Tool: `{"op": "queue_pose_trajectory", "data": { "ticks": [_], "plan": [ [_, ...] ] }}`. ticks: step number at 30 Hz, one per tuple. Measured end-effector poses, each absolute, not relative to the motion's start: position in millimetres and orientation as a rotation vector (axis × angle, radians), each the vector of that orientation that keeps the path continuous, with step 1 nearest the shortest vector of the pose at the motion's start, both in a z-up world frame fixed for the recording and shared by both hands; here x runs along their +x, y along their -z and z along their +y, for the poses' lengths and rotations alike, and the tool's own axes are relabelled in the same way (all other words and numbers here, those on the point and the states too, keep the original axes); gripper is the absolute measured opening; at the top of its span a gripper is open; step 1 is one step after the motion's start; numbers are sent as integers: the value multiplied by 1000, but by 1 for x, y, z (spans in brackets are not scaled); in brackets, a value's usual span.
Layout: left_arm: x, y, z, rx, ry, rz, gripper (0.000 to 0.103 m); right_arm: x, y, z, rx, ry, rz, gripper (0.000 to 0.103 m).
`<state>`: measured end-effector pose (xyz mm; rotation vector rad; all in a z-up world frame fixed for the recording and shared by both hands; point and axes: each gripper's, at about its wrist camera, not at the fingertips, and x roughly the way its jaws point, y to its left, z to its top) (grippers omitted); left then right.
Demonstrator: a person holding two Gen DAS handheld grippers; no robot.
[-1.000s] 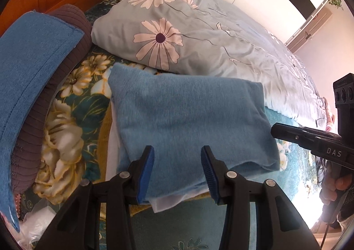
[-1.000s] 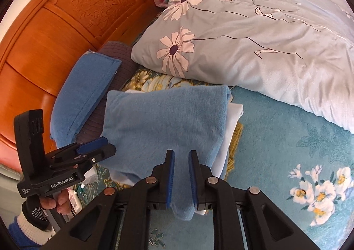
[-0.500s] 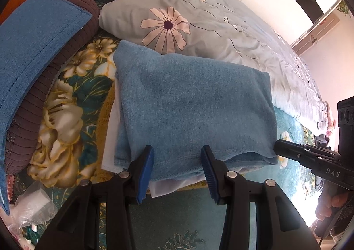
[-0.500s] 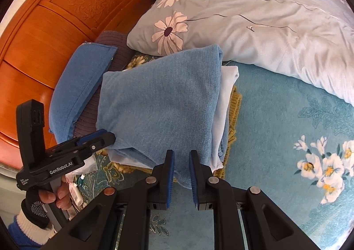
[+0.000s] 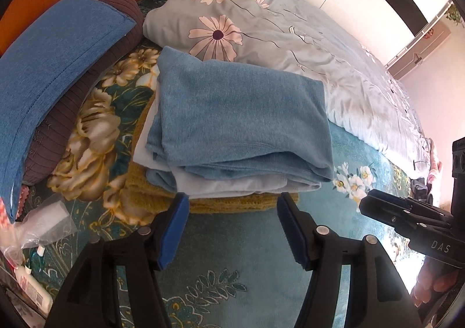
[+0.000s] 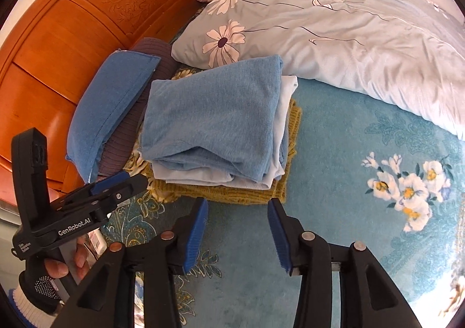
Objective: Fold clothes
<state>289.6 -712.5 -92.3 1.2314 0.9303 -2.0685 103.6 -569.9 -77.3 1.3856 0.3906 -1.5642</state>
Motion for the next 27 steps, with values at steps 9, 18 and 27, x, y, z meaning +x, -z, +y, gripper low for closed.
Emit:
{"op": "queue_pose_trajectory", "data": {
  "ticks": [9, 18, 27],
  "plan": [
    [295, 73, -686, 1232, 2019, 891, 103, 111, 58, -541, 1357, 1580, 398, 73],
    [294, 51, -632, 1231, 1947, 832, 103, 123, 36, -503, 1296, 1573, 416, 88],
    [301, 34, -571, 1158, 1877, 883, 103, 130, 25, -447, 1263, 1569, 450, 103]
  ]
}}
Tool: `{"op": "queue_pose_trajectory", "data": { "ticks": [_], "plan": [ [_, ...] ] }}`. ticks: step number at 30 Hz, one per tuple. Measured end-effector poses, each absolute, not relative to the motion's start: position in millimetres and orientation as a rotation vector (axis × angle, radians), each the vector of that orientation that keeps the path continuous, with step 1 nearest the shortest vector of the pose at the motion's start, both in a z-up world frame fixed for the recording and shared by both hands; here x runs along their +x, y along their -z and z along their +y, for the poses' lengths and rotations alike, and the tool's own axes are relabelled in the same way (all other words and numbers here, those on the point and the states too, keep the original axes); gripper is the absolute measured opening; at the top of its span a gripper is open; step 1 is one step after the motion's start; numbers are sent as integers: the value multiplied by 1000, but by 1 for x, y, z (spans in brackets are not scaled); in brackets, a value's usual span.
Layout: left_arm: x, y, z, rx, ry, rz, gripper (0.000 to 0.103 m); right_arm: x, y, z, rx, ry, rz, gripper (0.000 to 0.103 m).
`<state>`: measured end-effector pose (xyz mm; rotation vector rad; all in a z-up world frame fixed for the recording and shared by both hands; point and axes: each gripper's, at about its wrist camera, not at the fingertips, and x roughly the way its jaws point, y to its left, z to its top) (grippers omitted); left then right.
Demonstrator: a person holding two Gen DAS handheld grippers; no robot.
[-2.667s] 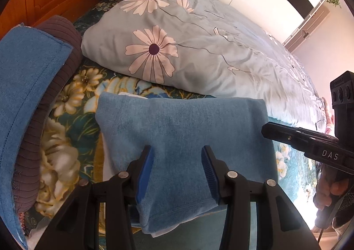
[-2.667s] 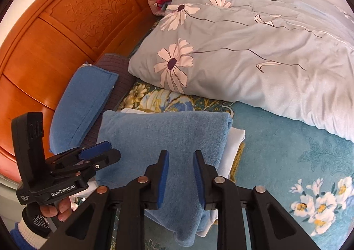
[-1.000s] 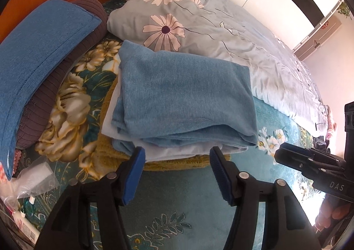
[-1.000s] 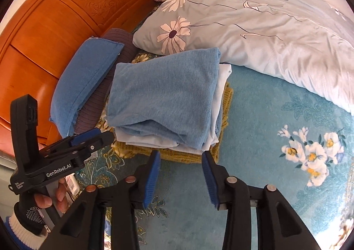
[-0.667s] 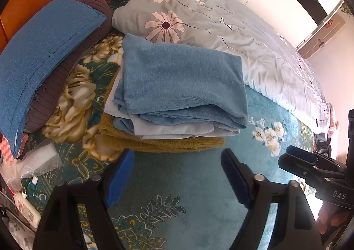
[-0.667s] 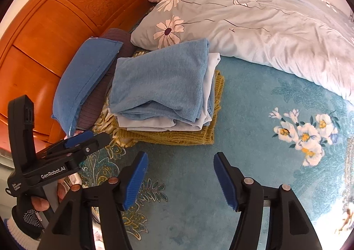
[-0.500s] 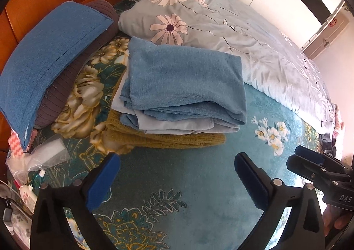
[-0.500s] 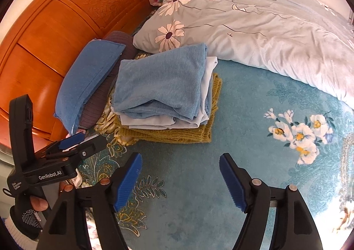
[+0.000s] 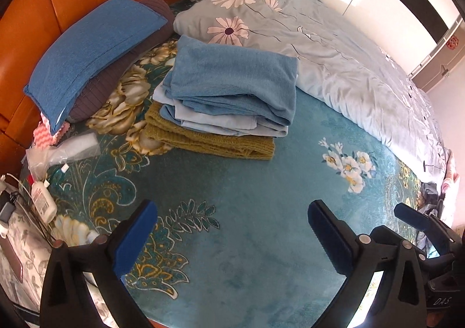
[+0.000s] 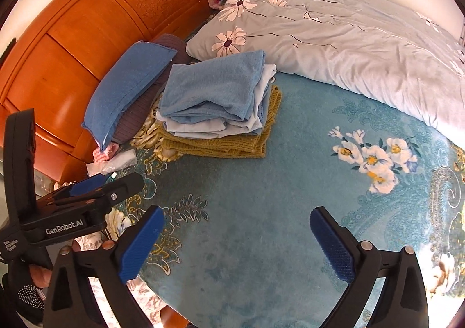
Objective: Fold clothes
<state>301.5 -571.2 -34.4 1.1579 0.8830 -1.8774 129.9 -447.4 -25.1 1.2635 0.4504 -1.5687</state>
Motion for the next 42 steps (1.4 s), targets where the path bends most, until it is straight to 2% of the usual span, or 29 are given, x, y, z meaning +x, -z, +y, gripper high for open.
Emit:
{"op": "queue_pose_trajectory", "data": {
  "ticks": [21, 42],
  "plan": [
    [294, 17, -505, 1151, 1822, 852, 103, 137, 8, -383, 1180, 1544, 509, 103],
    [320, 12, -478, 1134, 1767, 840, 103, 157, 1, -359, 1156, 1531, 538, 103]
  ]
}}
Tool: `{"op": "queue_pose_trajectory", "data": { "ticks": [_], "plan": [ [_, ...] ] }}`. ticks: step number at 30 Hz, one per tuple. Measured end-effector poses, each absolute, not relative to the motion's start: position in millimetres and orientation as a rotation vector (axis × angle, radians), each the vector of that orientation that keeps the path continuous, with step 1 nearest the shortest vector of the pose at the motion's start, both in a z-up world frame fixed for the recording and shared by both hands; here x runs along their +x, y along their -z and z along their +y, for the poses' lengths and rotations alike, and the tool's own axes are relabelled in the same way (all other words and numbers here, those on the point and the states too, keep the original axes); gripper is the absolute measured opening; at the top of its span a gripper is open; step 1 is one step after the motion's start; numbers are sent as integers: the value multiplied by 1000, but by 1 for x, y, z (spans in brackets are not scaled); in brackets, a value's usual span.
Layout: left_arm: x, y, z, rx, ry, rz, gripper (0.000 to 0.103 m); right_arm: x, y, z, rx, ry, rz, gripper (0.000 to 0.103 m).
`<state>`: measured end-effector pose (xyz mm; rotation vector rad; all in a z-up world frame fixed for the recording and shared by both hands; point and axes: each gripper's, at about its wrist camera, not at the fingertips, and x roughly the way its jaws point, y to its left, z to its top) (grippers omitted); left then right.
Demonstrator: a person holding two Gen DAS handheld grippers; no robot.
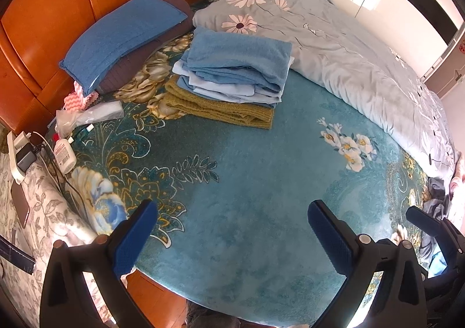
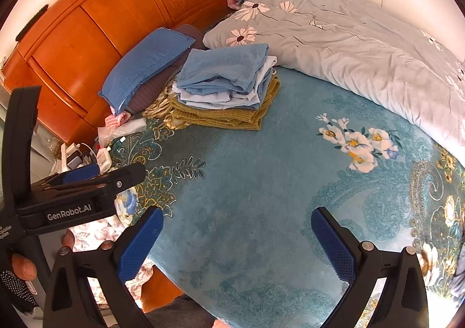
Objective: Fold clothes
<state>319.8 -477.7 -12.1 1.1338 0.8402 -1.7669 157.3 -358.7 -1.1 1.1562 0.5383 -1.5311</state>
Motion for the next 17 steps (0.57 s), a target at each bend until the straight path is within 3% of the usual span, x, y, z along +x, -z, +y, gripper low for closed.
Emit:
{"op": "queue_pose_trajectory", "data": {
  "ticks": [17],
  "plan": [
    [327, 11, -485, 1121, 1753, 856, 103, 159, -5, -364, 1146, 1547, 536, 103]
  ]
}}
